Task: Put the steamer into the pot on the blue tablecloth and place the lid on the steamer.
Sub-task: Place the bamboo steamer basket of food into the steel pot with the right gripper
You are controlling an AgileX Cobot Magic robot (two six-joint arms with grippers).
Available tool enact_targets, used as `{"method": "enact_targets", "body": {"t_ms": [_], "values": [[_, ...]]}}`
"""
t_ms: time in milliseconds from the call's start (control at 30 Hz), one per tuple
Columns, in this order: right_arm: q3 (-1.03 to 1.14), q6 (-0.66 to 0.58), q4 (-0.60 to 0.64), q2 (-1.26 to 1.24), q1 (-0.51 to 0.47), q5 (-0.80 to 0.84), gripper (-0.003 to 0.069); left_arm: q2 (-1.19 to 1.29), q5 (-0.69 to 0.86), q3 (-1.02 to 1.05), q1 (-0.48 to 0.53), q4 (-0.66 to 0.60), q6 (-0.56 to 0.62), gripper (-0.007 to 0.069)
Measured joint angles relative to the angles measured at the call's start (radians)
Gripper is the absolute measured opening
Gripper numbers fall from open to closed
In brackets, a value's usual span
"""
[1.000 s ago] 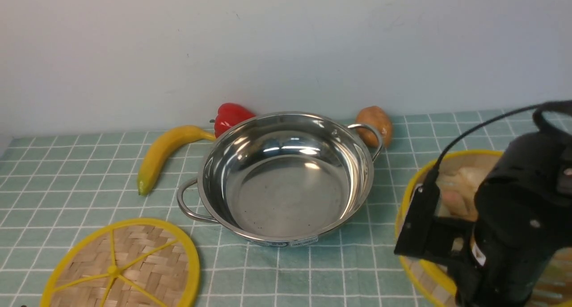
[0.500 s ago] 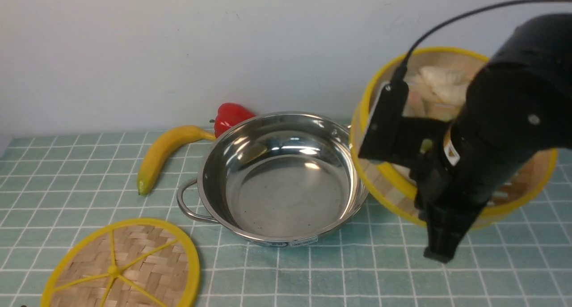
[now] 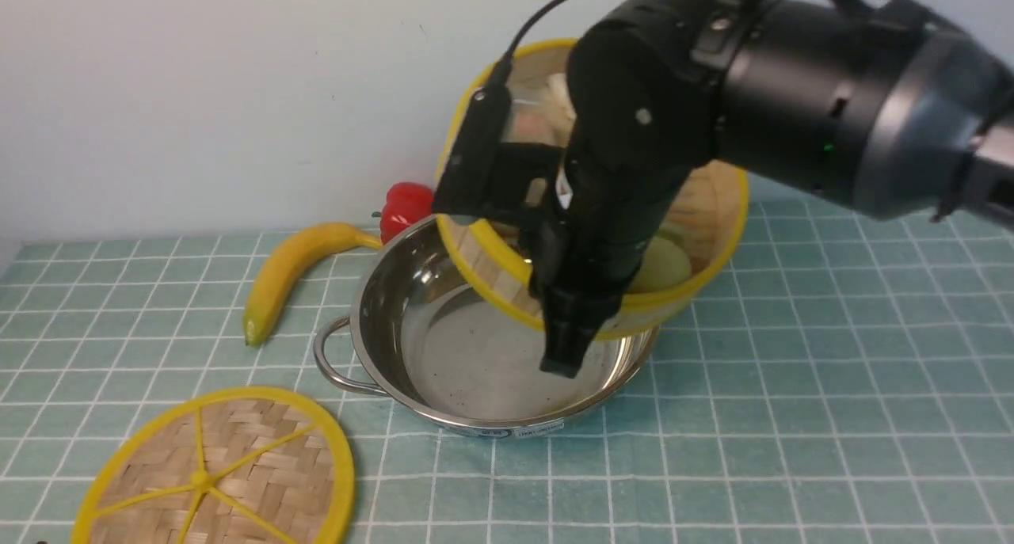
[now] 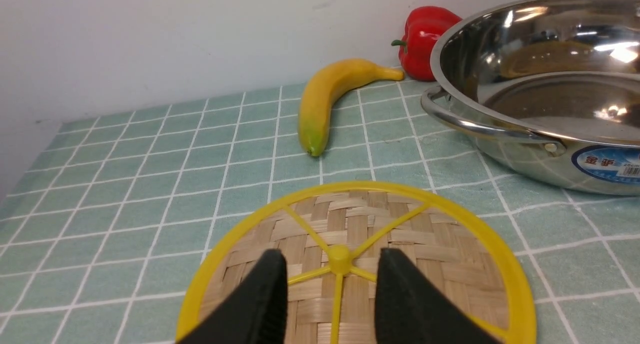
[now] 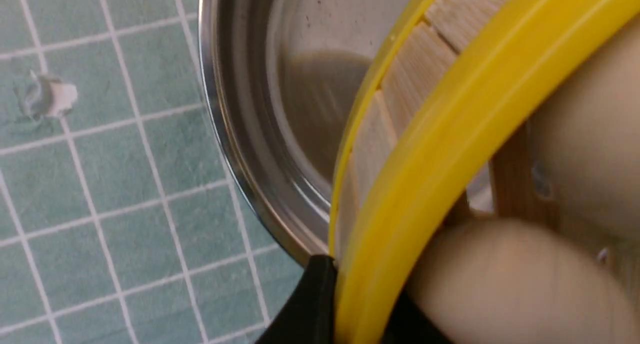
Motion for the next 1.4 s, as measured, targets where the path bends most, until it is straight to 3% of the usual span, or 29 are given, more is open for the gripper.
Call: {"method": "enact_targets", "body": {"t_ms": [400, 1400], "values": [[-0.043, -0.07, -0.032, 0.154, 0.052, 0.0, 0.0055, 0.0, 0.0, 0.0, 0.0, 0.0, 0.0, 0.0243], [-0.048, -0.131, -0.098, 0.266, 0.06, -0.065, 0.0055, 0.0, 0.0, 0.0, 0.0, 0.0, 0.0, 0.0243]]}}
